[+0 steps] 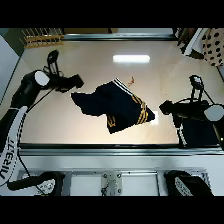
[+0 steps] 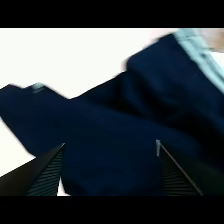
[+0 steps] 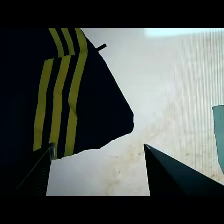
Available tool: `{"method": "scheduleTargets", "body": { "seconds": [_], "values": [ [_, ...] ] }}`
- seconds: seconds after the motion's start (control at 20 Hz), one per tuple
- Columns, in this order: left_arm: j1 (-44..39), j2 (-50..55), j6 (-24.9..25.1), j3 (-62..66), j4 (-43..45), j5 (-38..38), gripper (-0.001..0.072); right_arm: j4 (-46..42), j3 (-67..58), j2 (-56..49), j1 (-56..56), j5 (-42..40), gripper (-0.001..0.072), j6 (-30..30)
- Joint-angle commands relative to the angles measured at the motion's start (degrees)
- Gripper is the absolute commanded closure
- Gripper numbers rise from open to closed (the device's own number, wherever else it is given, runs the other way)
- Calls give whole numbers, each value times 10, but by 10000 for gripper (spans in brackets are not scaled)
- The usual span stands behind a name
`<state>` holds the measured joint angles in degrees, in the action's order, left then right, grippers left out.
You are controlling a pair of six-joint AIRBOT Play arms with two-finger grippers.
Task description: Fold the clothes and pants, and hang the long-sleeved shirts on hangers.
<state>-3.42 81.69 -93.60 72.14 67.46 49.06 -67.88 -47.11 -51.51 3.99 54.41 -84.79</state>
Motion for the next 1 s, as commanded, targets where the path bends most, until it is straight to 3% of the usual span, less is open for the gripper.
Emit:
{"method": "scheduleTargets", "body": {
  "seconds": [0.0,0.2,0.45,0.7,0.75,0.8,0.85,0.95],
  "values": [
    [82,50,-23,-57,-43,2,89,0,0,-57,5,2,110,0],
    [89,140,-21,-20,-102,9,89,4,0,-144,12,-6,109,-27],
    [57,214,-12,56,-120,21,89,81,0,-240,12,-57,108,-26],
    [46,242,-14,86,-121,29,92,231,0,-306,8,-67,111,73],
    [46,242,-19,86,-120,31,197,245,0,-313,7,-66,155,85],
    [47,242,-19,85,-120,36,511,252,0,-315,7,-66,355,101],
    [52,241,-18,86,-121,44,701,257,-1,-315,7,-68,499,114],
    [64,223,-16,85,-115,74,703,237,-17,-303,10,-66,684,116]
  ]
}}
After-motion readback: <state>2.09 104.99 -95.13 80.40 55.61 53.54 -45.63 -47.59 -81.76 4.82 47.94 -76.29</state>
